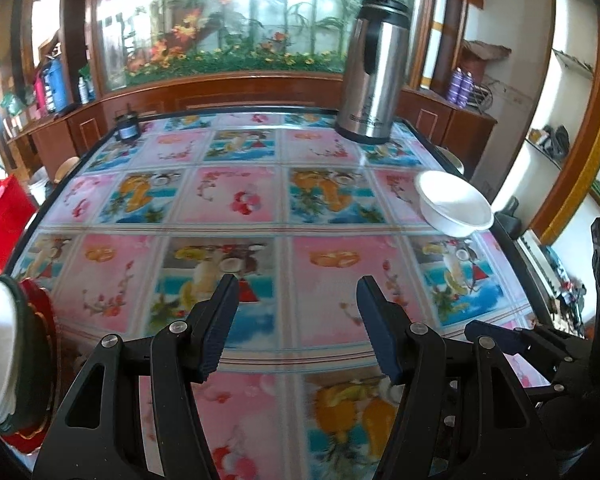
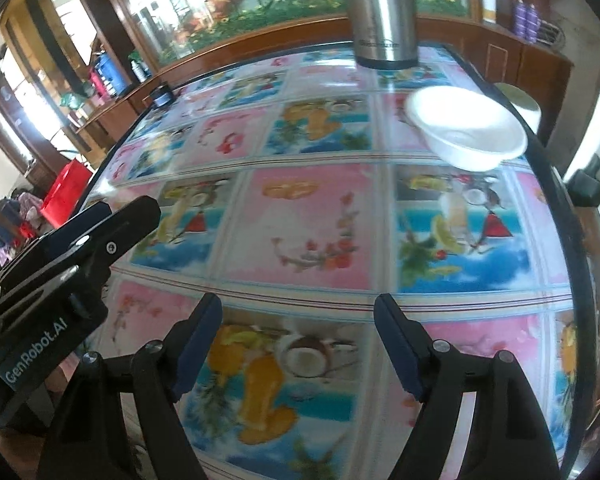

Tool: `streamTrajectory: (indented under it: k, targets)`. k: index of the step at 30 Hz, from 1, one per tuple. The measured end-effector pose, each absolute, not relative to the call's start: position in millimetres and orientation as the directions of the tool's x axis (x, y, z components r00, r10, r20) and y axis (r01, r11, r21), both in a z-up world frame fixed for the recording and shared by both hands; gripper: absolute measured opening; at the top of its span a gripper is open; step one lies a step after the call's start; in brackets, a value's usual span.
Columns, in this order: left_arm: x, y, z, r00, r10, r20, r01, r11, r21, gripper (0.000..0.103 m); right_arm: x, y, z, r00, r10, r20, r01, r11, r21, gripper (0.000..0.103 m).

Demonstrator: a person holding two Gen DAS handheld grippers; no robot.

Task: Organize plates and bowls
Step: 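Move both grippers to the white plate beside the steel thermos, then close both grippers on the rim of the white plate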

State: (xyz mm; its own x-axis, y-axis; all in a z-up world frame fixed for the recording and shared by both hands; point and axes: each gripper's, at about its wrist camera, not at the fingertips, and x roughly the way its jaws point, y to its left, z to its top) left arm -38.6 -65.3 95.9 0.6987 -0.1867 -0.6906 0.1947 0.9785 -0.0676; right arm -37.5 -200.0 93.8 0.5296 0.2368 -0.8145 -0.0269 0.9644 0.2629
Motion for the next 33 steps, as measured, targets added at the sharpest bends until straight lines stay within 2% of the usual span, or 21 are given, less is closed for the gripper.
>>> streamTrajectory:
  k: [13,33]
  targets:
    - [-19.2,-125.6,87.5,0.662,-0.213,-0.718,0.260,0.965,-0.047,0.061,-34.6,-262.4,92.2,0.545,0.097,-0.833,0.090,0.981,0.173,0.079]
    - [53.3,-194.6,86.1,0.626,-0.222,-0.748,0.259,0.963,-0.070,0.061,10.5,-352.0,99.6,0.562,0.023,-0.827,0.171,0.975,0.143,0.079]
